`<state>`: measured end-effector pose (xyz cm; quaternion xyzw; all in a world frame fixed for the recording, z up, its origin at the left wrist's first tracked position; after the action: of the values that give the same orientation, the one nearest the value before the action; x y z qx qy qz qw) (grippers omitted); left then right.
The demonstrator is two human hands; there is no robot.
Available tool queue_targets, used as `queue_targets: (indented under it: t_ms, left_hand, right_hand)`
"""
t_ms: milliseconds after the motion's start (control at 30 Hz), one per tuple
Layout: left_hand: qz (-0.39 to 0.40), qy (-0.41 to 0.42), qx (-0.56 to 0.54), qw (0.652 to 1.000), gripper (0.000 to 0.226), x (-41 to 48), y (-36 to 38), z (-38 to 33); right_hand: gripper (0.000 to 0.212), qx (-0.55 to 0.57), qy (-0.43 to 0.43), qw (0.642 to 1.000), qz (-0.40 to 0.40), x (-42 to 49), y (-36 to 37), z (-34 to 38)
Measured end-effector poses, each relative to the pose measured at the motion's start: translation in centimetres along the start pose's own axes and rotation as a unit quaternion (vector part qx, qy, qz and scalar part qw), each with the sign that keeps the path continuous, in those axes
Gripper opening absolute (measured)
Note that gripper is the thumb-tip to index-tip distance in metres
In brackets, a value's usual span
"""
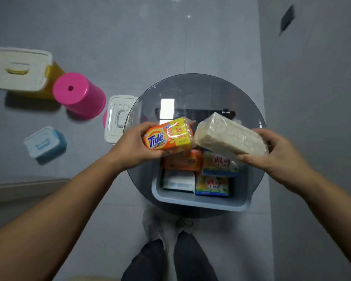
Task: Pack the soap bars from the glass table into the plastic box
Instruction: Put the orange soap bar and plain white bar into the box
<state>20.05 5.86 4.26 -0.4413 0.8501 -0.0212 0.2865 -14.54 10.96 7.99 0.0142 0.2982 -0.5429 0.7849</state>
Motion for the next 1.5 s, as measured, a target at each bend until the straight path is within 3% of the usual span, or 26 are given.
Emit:
queue_targets:
  t_ms: [300, 600, 900, 1100, 1300, 1400, 1467, 1500]
  left_hand:
    - [-0.034, -0.022, 0.003, 0.999, 0.065, -1.3, -0.9, 3.1]
    - [0.012, -0.007, 0.028, 1.000, 0.070, 0.0, 0.5, 3.1]
    - [0.024, 0.001, 0.039, 0.999, 0.071, 0.5, 0.8, 3.1]
    - [0.034, 0.006, 0.048, 0.998, 0.071, 0.9, 1.1, 3.0]
    - [0.039, 0.012, 0.052, 0.998, 0.068, 0.9, 1.4, 2.4]
    - [0.040, 0.018, 0.048, 0.998, 0.068, 0.6, 1.8, 1.3]
    - [0.045, 0.031, 0.052, 0.997, 0.067, 0.5, 2.6, 0.1]
    - [0.051, 0.038, 0.053, 0.997, 0.068, 0.5, 3.2, -0.6]
  right_hand:
    - [0.062, -0.055, 0.068, 0.996, 0.037, -3.0, 6.0, -3.6]
    - [0.055, -0.056, 0.092, 0.988, 0.111, -0.1, 13.3, -4.6]
    - [0.069, -0.036, 0.118, 0.988, 0.091, 1.4, 15.8, -6.0]
    - [0.058, -0.018, 0.109, 0.991, 0.081, 1.1, 16.0, -6.6]
    - [0.072, -0.023, 0.142, 0.988, 0.058, 0.8, 15.5, -6.5]
    - [0.048, 0.024, 0.124, 0.991, 0.046, -0.1, 14.6, -5.9]
    - [0.015, 0.066, 0.129, 0.989, -0.022, -0.9, 12.6, -5.6]
    - [0.017, 0.099, 0.128, 0.985, -0.062, -1.3, 11.4, -5.5]
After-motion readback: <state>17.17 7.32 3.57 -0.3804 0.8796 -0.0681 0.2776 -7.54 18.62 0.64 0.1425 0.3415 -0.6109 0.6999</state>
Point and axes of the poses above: each hand's wrist, its own x-axis towards the middle knuckle, its own y-axis out of the palm, z = x × y, the point moved 5 cm from there along x, towards the middle knuckle, and after that the axes turned 12 degrees about z, right-handed, at the moved point
